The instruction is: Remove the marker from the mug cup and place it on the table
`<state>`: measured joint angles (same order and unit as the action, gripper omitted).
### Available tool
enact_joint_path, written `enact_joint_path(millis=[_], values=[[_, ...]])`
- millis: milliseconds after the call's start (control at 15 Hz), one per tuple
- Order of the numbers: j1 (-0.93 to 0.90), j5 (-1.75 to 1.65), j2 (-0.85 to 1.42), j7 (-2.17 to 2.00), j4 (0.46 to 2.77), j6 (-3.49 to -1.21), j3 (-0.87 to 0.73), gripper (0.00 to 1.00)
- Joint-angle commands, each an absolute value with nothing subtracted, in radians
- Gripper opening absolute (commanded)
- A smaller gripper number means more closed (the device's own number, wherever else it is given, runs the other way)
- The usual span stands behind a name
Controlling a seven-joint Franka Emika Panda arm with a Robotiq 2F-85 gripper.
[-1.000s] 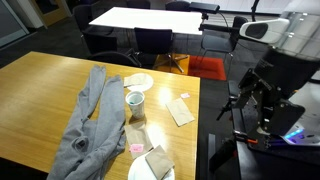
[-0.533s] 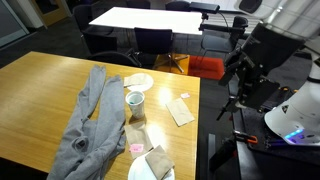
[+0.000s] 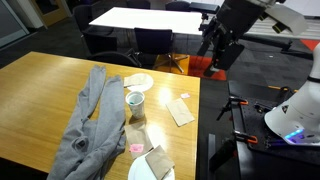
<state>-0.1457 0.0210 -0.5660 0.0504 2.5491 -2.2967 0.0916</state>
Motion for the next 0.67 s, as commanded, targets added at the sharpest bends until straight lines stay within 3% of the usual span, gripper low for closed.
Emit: enact_joint_path(millis=[0, 600], values=[[-0.15, -0.005, -0.457, 0.208, 2.45, -2.3, 0.031, 1.0], [-0.18, 0.098, -0.254, 0.602, 2.341, -2.393, -0.074, 1.0]])
